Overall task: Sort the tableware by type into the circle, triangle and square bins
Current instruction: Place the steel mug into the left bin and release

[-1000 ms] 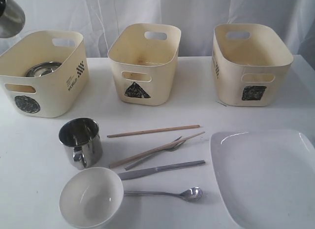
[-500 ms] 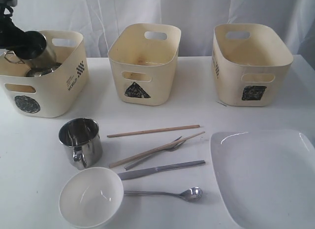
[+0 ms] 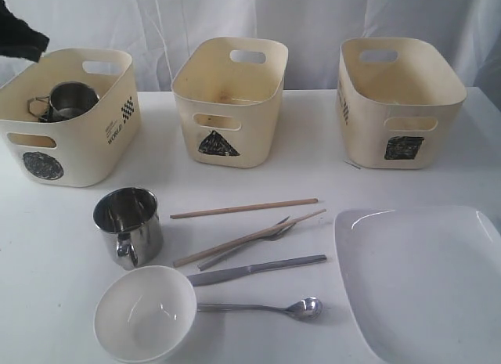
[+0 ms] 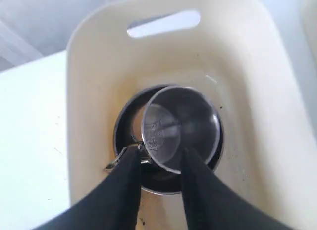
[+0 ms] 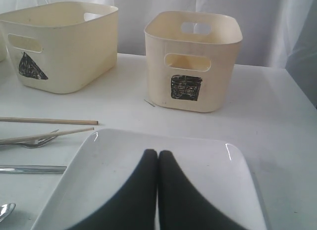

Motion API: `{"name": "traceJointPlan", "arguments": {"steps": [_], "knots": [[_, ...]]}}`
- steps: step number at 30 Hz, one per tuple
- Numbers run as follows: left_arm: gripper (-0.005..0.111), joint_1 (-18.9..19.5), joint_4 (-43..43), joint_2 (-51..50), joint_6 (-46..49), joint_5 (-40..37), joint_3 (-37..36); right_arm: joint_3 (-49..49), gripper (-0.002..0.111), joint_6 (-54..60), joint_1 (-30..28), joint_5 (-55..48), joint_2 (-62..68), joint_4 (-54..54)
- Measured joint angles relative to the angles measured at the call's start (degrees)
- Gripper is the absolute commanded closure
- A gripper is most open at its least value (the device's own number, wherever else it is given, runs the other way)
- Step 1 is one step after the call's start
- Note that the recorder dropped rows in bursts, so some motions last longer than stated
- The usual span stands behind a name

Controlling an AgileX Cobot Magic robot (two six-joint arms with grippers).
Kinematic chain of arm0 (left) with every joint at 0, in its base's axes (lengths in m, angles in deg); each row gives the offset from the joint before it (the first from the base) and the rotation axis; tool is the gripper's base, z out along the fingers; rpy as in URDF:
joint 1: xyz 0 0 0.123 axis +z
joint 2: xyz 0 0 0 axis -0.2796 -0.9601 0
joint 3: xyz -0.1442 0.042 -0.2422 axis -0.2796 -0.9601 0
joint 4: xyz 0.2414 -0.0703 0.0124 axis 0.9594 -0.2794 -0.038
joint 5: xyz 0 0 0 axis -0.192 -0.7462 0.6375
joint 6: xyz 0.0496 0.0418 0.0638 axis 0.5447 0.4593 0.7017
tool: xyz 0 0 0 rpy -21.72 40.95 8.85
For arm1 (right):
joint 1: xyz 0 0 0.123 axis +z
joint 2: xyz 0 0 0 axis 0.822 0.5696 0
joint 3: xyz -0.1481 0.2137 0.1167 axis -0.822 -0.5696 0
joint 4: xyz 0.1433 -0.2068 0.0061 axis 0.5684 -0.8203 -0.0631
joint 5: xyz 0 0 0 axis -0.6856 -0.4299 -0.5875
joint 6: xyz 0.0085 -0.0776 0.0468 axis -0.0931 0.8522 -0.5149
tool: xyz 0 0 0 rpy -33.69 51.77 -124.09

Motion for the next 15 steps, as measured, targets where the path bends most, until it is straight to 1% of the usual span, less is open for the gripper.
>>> {"name": "traceJointPlan", "arguments": {"steps": [4,6,10,13,15], "knots": [[0.072,0.0,-0.33,8.97,-0.18,-3.52,-0.83,0.0,0.108,0.0,0.0,0.0,0.0,0.0],[0.072,0.0,-1.32,13.39,-0.48,-4.43,-3.56,0.0,0.108,0.0,0.0,0.0,0.0,0.0],[0.072,0.0,-6.11,21.66,-0.13,-5.4,-13.33,0.0,0.108,0.0,0.0,0.0,0.0,0.0],[0.072,0.0,-10.36,28.59,1.68,-5.17,-22.83,0.0,0.108,0.0,0.0,0.0,0.0,0.0],[0.072,0.0,-12.55,33.13,3.1,-3.7,-29.94,0.0,0.108,0.0,0.0,0.0,0.0,0.0]]}}
